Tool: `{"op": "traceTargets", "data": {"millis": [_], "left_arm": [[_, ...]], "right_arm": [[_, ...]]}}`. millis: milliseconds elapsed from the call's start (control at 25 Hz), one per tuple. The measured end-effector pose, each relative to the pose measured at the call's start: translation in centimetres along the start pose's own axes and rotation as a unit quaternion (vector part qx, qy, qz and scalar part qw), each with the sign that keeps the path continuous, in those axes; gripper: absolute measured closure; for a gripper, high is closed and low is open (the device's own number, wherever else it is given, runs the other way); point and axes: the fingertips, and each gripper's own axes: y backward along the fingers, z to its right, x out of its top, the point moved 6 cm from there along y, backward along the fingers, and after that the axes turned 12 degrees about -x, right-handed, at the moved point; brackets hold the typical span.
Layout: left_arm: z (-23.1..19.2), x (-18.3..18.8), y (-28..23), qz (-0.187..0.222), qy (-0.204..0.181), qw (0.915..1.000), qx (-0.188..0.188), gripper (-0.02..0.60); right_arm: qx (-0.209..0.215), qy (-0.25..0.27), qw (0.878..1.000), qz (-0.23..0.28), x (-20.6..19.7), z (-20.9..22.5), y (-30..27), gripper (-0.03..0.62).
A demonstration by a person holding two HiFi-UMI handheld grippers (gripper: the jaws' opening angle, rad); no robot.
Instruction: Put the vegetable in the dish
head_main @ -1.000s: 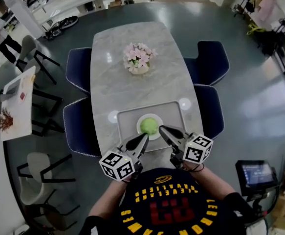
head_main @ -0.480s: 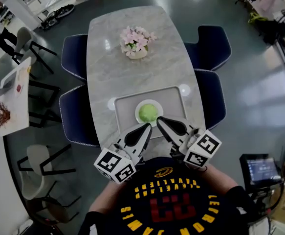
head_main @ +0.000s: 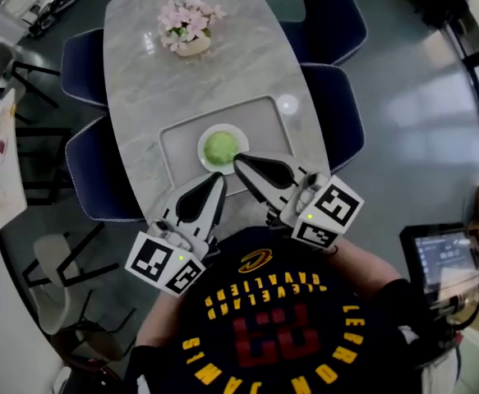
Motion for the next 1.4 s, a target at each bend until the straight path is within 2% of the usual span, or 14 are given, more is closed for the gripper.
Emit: {"op": "traceTargets", "data": {"millis": [1400], "left_arm": [[-0.88,-0.83,-0.38,-0.014,0.027,0.9995,0.007,0.582]], "right_arm": [[-0.007,0.005,1.0,-0.013,-0.47,0.18,0.07,0.591]]}}
